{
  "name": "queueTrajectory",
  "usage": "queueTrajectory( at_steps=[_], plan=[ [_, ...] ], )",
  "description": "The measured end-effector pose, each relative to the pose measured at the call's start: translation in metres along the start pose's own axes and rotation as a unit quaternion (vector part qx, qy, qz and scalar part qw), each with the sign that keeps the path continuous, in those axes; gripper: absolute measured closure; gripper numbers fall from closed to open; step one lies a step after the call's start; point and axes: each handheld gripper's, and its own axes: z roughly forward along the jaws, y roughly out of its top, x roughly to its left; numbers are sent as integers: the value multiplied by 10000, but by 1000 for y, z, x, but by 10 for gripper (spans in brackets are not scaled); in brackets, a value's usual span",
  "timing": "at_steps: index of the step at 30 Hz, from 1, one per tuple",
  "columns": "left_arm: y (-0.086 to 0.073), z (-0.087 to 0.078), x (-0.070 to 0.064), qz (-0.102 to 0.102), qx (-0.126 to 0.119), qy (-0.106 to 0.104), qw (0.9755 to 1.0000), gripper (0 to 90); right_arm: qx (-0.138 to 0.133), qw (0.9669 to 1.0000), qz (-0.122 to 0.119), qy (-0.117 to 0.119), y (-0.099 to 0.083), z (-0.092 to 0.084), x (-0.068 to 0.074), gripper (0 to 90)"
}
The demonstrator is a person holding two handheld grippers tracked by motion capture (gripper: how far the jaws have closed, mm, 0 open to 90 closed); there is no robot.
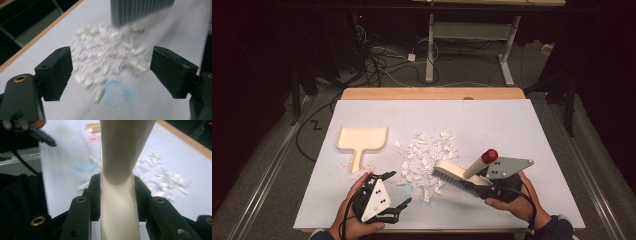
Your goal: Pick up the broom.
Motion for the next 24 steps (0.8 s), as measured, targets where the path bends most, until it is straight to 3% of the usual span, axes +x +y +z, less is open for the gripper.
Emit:
queueTrajectory(
  at_steps=[1,3,4,8,9,14,16,18,19,22,24],
  plan=[
    [-10,-1,1,-63,112,110,9999,163,-56,9999,116,-69,-2,-3,-7,678],
    [-15,-3,2,-83,158,134,9998,163,-80,9993,218,-285,-5,-6,-13,678],
    [-20,-4,3,-109,219,112,9996,163,-80,9993,218,-285,-5,-6,-13,678],
    [-35,-12,7,-360,281,205,9987,163,-152,9973,349,-623,-8,-15,-23,678],
    [-42,-15,8,-508,323,270,9978,163,-251,9959,398,-767,-9,-21,-27,678],
    [-52,-17,8,-702,459,348,9959,164,-282,9930,489,-1042,-14,-28,-40,678],
    [-54,-15,6,-647,527,385,9958,164,-171,9891,579,-1340,-20,-33,-50,678],
    [-54,-13,7,-648,550,386,9956,164,-141,9880,589,-1419,-21,-33,-52,679],
    [-54,-13,7,-635,563,408,9956,164,-92,9848,677,-1596,-25,-36,-58,679],
    [-57,-10,7,-538,651,566,9948,164,-73,9832,738,-1667,-29,-40,-65,679],
    [-58,-10,8,-577,652,532,9948,164,-39,9785,912,-1847,-35,-46,-72,679]
  ],
)
